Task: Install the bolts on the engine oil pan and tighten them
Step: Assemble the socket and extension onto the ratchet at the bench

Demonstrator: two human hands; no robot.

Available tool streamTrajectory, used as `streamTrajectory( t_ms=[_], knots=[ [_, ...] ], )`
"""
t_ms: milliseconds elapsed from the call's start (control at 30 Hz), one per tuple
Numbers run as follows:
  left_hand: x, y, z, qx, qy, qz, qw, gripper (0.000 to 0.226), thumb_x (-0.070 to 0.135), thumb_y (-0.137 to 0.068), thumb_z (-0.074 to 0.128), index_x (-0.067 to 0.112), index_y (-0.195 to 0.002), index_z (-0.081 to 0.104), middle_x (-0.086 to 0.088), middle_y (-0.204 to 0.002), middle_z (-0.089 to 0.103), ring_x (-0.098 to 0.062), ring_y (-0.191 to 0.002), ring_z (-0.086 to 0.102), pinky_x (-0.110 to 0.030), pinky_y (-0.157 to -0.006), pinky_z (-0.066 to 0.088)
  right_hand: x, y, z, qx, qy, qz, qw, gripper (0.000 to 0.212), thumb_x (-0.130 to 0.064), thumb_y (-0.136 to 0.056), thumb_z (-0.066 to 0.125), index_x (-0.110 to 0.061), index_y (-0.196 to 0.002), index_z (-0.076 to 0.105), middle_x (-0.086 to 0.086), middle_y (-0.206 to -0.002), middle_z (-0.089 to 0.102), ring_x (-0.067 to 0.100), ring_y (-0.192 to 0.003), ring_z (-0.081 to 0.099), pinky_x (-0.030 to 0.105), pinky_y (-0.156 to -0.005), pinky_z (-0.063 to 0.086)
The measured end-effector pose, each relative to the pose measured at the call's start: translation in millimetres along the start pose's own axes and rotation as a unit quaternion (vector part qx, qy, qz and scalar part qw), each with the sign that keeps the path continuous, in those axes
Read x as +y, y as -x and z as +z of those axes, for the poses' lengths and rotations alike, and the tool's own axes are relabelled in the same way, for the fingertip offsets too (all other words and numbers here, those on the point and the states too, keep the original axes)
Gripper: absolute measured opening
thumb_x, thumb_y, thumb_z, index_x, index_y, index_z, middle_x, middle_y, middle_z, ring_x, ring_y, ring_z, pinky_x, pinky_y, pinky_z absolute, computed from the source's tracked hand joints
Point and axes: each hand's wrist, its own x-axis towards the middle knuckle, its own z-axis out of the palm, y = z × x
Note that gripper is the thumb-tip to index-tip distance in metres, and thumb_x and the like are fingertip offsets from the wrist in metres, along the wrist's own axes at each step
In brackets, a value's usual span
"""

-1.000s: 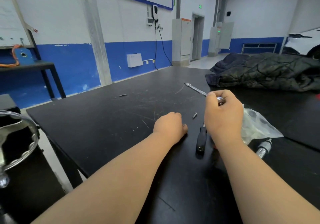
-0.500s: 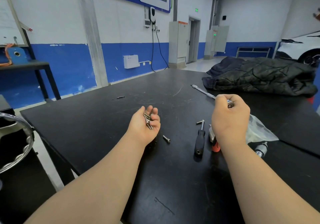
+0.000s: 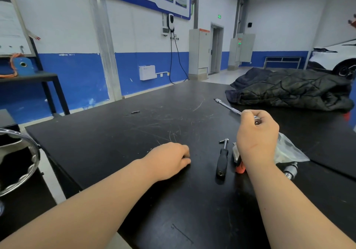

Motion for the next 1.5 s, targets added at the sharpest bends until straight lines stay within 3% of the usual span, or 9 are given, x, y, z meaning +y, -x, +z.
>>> streamTrajectory(
  t_ms=[133, 300, 400, 567, 667, 700, 767, 1333, 1500],
  knots=[
    [25, -31, 1, 0.052, 0.236, -0.117, 0.963, 0.028, 0.038, -0.098, 0.043, 0.015, -0.091, 0.055, 0.003, -0.076, 0.054, -0.015, -0.067, 0.049, -0.028, -0.061, 0.037, 0, -2, -1, 0.003, -0.008, 0.002, 1.0, 0.016, -0.022, -0.086, 0.05, -0.022, -0.072, 0.058, -0.01, -0.053, 0.044, 0.005, -0.045, 0.04, 0.025, -0.051, 0.033],
    [82, -96, -5, 0.058, 0.794, -0.242, 0.555, 0.021, 0.013, -0.089, 0.028, 0.018, -0.074, 0.042, 0.001, -0.058, 0.039, -0.012, -0.04, 0.026, -0.012, -0.038, 0.014, 6, -10, -6, 0.03, -0.028, 0.023, 0.999, 0.015, -0.024, -0.085, 0.051, -0.02, -0.073, 0.058, -0.011, -0.054, 0.045, 0.003, -0.045, 0.041, 0.026, -0.051, 0.034],
    [87, -118, -4, 0.095, 0.881, -0.236, 0.398, 0.024, 0.015, -0.086, 0.026, 0.016, -0.07, 0.044, -0.002, -0.057, 0.048, -0.013, -0.035, 0.03, -0.011, -0.038, 0.015, 12, -16, -8, 0.046, -0.049, 0.044, 0.997, 0.016, -0.026, -0.083, 0.051, -0.021, -0.069, 0.056, -0.012, -0.05, 0.045, 0.004, -0.046, 0.04, 0.025, -0.051, 0.034],
    [97, -130, 7, 0.084, 0.831, -0.27, 0.479, 0.037, 0.033, -0.099, 0.038, 0.018, -0.065, 0.041, 0.001, -0.057, 0.047, -0.011, -0.033, 0.03, -0.012, -0.035, 0.015, 17, -20, -12, 0.047, -0.072, 0.064, 0.994, 0.015, -0.027, -0.08, 0.05, -0.023, -0.067, 0.056, -0.015, -0.044, 0.045, 0.003, -0.043, 0.042, 0.026, -0.05, 0.035],
    [90, -135, 17, 0.105, 0.457, -0.225, 0.854, 0.031, 0.024, -0.095, 0.043, 0.013, -0.069, 0.055, -0.001, -0.062, 0.052, -0.022, -0.057, 0.047, -0.02, -0.047, 0.034, 17, -20, -13, 0.048, -0.081, 0.068, 0.993, 0.015, -0.026, -0.08, 0.05, -0.023, -0.066, 0.055, -0.014, -0.044, 0.044, 0.008, -0.048, 0.044, 0.027, -0.051, 0.036],
    [86, -136, 19, 0.096, 0.288, -0.167, 0.938, 0.027, 0.023, -0.093, 0.044, 0.011, -0.077, 0.061, -0.003, -0.073, 0.06, -0.024, -0.071, 0.055, -0.024, -0.058, 0.043, 17, -20, -13, 0.048, -0.083, 0.07, 0.993, 0.015, -0.026, -0.08, 0.05, -0.023, -0.065, 0.054, -0.014, -0.044, 0.044, 0.011, -0.049, 0.045, 0.027, -0.051, 0.036],
    [80, -132, 21, 0.04, 0.116, -0.099, 0.987, 0.024, 0.024, -0.09, 0.046, 0.016, -0.094, 0.068, -0.002, -0.097, 0.068, -0.025, -0.092, 0.06, -0.032, -0.08, 0.052, 17, -21, -13, 0.045, -0.082, 0.078, 0.993, 0.016, -0.026, -0.08, 0.049, -0.023, -0.064, 0.052, -0.016, -0.04, 0.041, 0.014, -0.049, 0.044, 0.028, -0.051, 0.035],
    [65, -100, 3, 0.002, 0.108, -0.138, 0.984, 0.016, 0.019, -0.096, 0.046, 0.011, -0.095, 0.059, -0.011, -0.099, 0.064, -0.028, -0.083, 0.059, -0.032, -0.071, 0.048, 0, -12, -7, -0.057, -0.085, 0.064, 0.993, 0.017, -0.028, -0.078, 0.054, -0.022, -0.063, 0.059, -0.008, -0.042, 0.04, 0.022, -0.044, 0.051, 0.033, -0.05, 0.045],
    [-2, 21, -42, 0.031, 0.588, -0.203, 0.783, 0.03, 0.032, -0.1, 0.04, 0.02, -0.074, 0.042, 0.003, -0.053, 0.034, -0.01, -0.041, 0.027, -0.014, -0.04, 0.016, -41, 31, 22, -0.25, -0.144, 0.07, 0.955, 0.014, -0.028, -0.074, 0.062, -0.018, -0.064, 0.064, 0.003, -0.04, 0.037, 0.017, -0.03, 0.034, 0.026, -0.039, 0.034]
  ],
)
